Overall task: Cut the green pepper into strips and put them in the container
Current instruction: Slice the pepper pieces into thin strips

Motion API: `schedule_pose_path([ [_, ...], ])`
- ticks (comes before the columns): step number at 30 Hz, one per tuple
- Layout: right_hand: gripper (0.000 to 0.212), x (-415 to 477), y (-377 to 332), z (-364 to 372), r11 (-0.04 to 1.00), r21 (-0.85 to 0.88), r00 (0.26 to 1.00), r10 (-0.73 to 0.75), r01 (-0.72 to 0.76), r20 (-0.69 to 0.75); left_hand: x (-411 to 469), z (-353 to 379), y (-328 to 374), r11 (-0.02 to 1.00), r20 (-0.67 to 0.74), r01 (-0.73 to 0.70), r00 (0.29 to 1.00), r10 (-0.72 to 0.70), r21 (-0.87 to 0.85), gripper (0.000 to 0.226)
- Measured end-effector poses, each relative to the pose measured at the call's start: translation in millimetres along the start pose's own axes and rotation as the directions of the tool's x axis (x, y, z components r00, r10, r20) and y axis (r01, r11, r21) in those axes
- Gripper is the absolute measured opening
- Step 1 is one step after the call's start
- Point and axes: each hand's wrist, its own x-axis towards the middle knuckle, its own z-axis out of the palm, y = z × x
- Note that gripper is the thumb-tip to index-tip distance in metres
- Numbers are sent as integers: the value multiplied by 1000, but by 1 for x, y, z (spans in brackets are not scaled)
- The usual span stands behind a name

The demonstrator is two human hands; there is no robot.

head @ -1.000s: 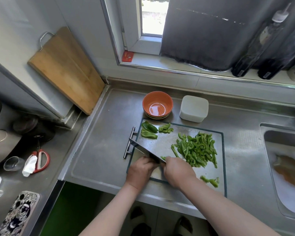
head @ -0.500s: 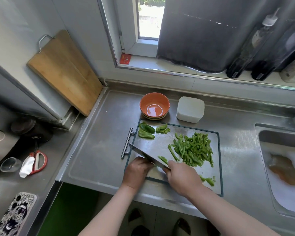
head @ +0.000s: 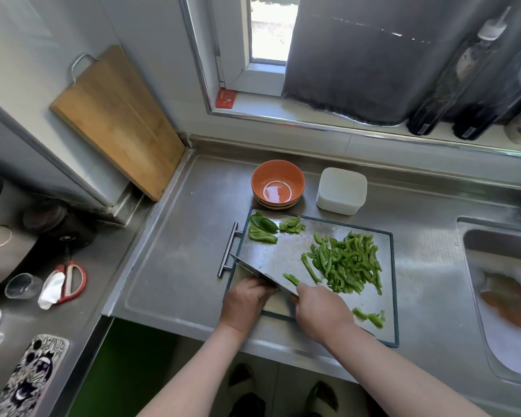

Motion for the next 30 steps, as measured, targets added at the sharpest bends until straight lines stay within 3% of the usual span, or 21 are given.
schedule_pose_path([
  [6,24,16,-7,-9,978,197,997,67,-72,34,2,-9,2,998,72,-44,996,47,-41,20],
  [11,27,6,12,-12,942,315,993,109,-117,41,-3,-15,-4,1000,118,14,993,-13,-12,15],
  [16,20,-5,34,-18,979,179,988,113,-94,-101,10,-9,9,1000,65,-27,998,26,16,28],
  [18,19,-10,37,-20,987,147,987,89,-70,-131,18,-5,15,999,62,-27,998,26,17,22],
  [20,20,-14,36,-20,996,89,989,45,-33,-144,22,-2,18,999,70,-37,997,35,22,5],
  [25,22,-21,22,-10,999,34,989,-36,41,-143,21,3,13,997,78,-39,996,34,63,20],
  [28,19,-21,22,-7,999,26,988,-28,32,-153,21,4,14,997,53,-50,998,46,65,5],
  [30,16,-19,25,-6,999,-1,988,-33,33,-148,21,3,13,996,41,-70,997,68,62,9],
])
